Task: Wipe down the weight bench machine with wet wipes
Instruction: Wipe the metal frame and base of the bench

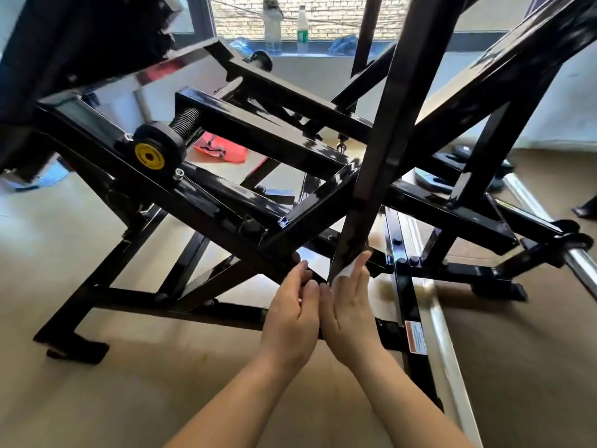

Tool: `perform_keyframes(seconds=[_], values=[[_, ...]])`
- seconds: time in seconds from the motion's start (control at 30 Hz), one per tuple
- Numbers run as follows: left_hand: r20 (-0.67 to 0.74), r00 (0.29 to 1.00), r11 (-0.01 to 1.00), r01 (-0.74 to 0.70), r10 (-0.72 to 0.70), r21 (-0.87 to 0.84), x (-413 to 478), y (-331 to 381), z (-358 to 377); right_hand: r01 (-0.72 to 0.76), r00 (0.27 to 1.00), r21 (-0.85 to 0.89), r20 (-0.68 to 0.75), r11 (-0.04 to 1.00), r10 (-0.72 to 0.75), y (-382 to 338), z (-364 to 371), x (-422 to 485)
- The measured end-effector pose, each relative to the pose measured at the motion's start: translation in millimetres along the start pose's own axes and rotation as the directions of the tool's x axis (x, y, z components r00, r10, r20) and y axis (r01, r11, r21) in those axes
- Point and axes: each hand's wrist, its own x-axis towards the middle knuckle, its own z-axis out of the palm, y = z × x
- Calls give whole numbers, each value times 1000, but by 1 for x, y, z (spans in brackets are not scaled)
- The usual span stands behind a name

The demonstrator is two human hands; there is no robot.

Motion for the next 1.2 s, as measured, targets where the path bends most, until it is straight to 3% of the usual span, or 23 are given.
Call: perform_keyframes(seconds=[0.07, 0.13, 0.33, 0.4, 0.6, 0.63, 0.7, 0.77, 0.83, 0.93, 1.0, 1.07, 1.2], values=[[-7, 1000, 999, -5, 6, 49, 0, -2, -3, -60, 992, 18, 110, 998, 58, 11, 3, -9], [-11, 1000, 997, 5, -4, 82, 3, -5, -5, -84, 990, 39, 114, 996, 79, 15, 5, -10], [-1, 1000, 998, 18, -18, 60, 6, -6, -3, 69, 991, 82, -119, 994, -59, -14, -14, 18], [-2, 1000, 998, 24, -24, 50, 8, -8, -2, 71, 989, 59, -133, 996, -62, -15, -16, 23], [13, 1000, 998, 23, -24, 61, 10, -7, 3, -153, 986, 168, 96, 974, 138, 17, 0, 11], [30, 999, 997, 24, -27, 71, 10, -6, 3, -173, 983, 154, 85, 973, 162, 21, 0, 8], [38, 999, 995, 19, -23, 100, 10, -6, 3, -124, 989, 75, -73, 989, 129, 21, -9, 3], [29, 999, 995, 11, -14, 98, 11, -1, 2, 22, 973, -55, -227, 998, -34, 16, -23, -2], [62, 998, 1000, 21, -20, -18, 9, 12, 2, 124, 956, -60, -260, 990, -136, -3, -41, -8], [214, 975, 944, 125, -60, -305, -1, 33, -2, 91, 995, 161, -48, 983, -85, -32, -62, -6], [291, 955, 920, 159, -51, -359, -8, 40, -9, 23, 1000, 233, 2, 972, -24, -41, -69, -1], [323, 946, 920, 162, -41, -356, -13, 45, -17, -5, 1000, 230, 3, 973, 5, -50, -74, 0], [341, 940, 926, 159, -35, -344, -20, 56, -32, -75, 986, 104, 158, 992, 58, -77, -78, 6]])
